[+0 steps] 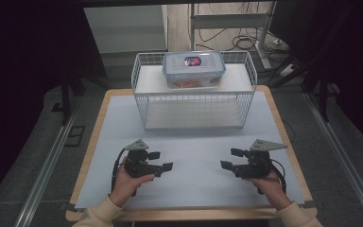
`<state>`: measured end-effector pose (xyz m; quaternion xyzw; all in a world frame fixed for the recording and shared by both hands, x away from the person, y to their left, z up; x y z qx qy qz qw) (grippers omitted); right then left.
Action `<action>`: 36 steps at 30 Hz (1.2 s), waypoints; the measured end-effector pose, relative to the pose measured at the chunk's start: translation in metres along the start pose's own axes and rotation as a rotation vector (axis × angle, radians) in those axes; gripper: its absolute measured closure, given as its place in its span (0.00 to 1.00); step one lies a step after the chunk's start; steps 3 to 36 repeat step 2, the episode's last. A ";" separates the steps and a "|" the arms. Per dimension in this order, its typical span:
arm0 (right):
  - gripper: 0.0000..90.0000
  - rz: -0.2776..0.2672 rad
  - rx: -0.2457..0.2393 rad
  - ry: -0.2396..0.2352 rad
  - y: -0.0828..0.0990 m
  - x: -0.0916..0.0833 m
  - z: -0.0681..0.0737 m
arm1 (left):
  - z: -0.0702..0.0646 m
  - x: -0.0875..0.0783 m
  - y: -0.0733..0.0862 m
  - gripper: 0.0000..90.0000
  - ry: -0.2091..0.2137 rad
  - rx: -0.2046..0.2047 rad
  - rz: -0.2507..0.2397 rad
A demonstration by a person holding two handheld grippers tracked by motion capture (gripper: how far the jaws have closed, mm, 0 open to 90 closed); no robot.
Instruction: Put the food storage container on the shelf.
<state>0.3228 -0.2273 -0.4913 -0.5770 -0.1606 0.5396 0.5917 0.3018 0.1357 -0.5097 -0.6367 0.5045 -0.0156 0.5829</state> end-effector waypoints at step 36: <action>0.26 0.014 -0.016 0.016 0.005 0.001 0.000 | 0.001 0.003 0.003 0.22 -0.037 0.018 0.003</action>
Point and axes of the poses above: each handheld gripper's, and its own axes: x roughly forward along the jaws, y roughly out of its underside, z roughly to its left, the point moved 2 cm from there along x, roughly forward along the jaws, and after that the axes turned 5 degrees about -y, right-handed, at the moved point
